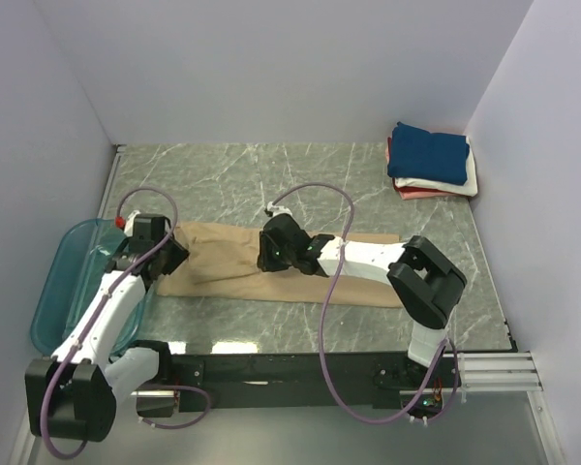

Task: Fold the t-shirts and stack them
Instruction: Fold the tshirt

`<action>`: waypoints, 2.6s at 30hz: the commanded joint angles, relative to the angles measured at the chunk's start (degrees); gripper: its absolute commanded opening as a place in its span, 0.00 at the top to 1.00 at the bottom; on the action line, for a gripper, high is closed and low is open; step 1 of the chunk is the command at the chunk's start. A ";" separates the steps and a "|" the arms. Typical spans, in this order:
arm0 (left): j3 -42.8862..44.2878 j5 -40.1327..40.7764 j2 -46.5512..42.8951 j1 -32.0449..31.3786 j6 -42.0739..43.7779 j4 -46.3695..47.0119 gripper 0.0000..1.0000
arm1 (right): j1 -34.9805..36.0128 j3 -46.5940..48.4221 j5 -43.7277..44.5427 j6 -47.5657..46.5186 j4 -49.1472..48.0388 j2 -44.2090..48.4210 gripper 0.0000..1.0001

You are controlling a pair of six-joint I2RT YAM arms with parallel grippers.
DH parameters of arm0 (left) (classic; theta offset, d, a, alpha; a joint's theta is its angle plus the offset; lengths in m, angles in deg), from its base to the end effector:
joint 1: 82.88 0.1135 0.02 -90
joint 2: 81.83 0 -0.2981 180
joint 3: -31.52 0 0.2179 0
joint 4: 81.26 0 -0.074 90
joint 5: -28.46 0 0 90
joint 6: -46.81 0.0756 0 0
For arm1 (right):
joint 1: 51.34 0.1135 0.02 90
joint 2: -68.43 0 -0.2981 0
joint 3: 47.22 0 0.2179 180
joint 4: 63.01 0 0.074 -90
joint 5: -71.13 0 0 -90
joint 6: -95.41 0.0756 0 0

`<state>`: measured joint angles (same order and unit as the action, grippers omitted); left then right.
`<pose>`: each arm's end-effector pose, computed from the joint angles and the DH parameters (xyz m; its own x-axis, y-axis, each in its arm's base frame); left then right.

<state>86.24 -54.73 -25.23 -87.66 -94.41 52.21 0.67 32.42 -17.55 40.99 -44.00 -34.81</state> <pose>0.1728 -0.0055 0.2437 -0.4702 -0.7374 -0.4849 -0.5783 0.6724 -0.4619 0.2464 0.3126 0.2152 -0.7913 -0.0681 -0.6076 -0.3899 0.8218 0.4155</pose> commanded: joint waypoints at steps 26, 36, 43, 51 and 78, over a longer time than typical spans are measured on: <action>0.55 5.23 30.15 -17.72 -11.44 19.12 0.70 | -20.89 -8.02 3.68 -3.23 7.07 7.17 0.69; 3.44 7.60 33.05 -17.72 -11.71 14.73 0.72 | -25.02 -10.57 12.04 -2.26 13.23 10.51 0.69; 7.92 8.66 35.51 -17.72 -10.22 11.83 0.74 | -28.72 -11.62 12.13 -1.56 16.40 9.29 0.67; 15.13 9.28 43.68 -17.64 -8.02 9.72 0.76 | -28.10 -19.18 2.56 1.95 14.37 14.29 0.67; 86.15 -19.79 92.29 -15.53 10.35 -5.23 0.67 | -5.16 -23.94 -13.89 39.49 -15.60 14.13 0.66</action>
<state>171.53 -66.34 62.15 -103.70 -87.63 51.86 -4.71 3.98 -30.12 78.56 -54.53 -19.05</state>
